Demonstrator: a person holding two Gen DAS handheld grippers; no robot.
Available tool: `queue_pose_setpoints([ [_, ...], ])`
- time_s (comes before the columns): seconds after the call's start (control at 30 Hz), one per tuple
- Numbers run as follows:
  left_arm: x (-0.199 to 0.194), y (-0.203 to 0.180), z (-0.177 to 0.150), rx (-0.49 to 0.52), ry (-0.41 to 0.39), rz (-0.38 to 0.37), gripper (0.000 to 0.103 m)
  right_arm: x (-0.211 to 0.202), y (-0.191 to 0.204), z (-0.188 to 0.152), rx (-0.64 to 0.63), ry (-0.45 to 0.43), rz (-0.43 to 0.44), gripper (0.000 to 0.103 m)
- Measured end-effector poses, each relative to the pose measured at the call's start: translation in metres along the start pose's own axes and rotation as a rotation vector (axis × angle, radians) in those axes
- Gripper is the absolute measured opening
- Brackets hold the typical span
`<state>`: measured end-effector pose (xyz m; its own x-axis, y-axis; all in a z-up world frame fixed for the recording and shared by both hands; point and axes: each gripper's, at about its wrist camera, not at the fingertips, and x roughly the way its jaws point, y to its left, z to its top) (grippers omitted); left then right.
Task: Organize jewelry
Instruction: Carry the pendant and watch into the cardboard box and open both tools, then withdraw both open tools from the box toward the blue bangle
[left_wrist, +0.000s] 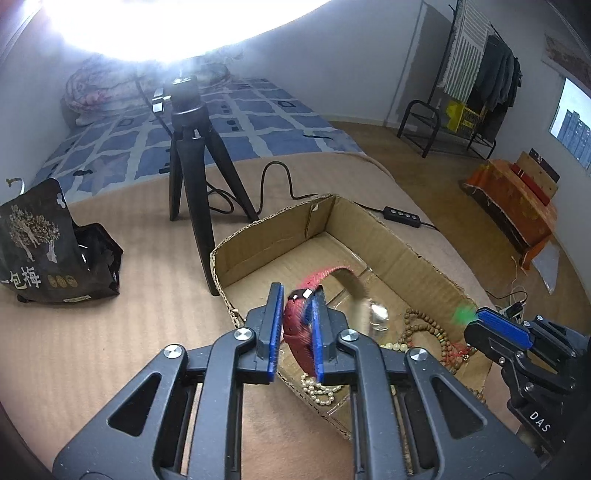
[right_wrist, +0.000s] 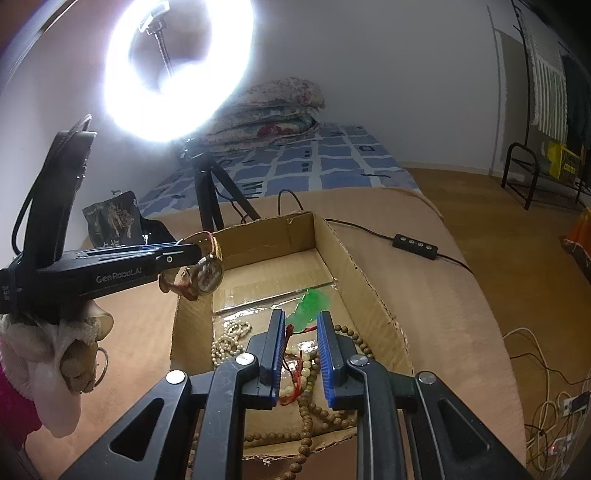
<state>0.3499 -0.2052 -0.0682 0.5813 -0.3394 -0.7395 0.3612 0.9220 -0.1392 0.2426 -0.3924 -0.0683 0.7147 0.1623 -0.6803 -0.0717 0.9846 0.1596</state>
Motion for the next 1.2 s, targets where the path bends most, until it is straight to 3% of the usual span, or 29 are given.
queue_pose_setpoints([
  [0.17, -0.005, 0.001, 0.001, -0.004, -0.016, 0.003, 0.020, -0.002, -0.002, -0.002, 0.014, 0.001, -0.021, 0.039],
  [0.27, -0.009, 0.003, 0.002, -0.007, -0.026, 0.008, 0.033, -0.006, -0.001, -0.003, 0.013, -0.013, -0.049, 0.068],
  [0.3, -0.011, 0.004, 0.002, -0.007, -0.033, 0.010, 0.033, -0.008, -0.002, -0.003, 0.018, -0.020, -0.055, 0.071],
  [0.67, -0.030, 0.010, 0.002, -0.008, -0.050, 0.016, 0.033, -0.021, 0.005, -0.005, 0.031, -0.015, -0.059, 0.078],
  [1.2, -0.100, 0.035, -0.004, -0.029, -0.118, 0.019, 0.033, -0.059, 0.048, -0.002, -0.011, -0.051, -0.053, 0.085],
])
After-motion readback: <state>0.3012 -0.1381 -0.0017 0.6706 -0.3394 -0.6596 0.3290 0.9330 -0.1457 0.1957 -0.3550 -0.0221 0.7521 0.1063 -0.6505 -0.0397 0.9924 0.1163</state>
